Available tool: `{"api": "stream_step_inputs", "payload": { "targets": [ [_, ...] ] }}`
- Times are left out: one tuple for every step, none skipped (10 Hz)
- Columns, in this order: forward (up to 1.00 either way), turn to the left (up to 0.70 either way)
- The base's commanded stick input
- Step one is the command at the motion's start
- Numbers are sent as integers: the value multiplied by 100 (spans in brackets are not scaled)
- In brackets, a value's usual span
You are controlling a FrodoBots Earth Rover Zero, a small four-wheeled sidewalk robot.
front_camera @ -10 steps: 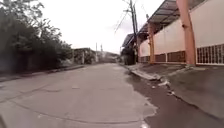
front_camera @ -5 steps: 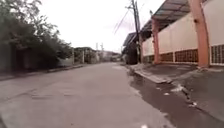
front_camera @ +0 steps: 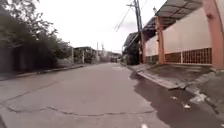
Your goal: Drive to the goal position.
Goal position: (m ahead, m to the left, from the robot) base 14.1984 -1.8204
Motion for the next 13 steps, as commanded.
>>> {"api": "stream_step_inputs", "payload": {
  "targets": [
    [100,0],
    [100,0],
    [100,0],
    [100,0],
    [100,0],
    [100,0],
    [100,0],
    [100,0],
    [100,-10],
    [100,-35],
    [100,-37],
    [100,-12],
    [100,0]
  ]
}}
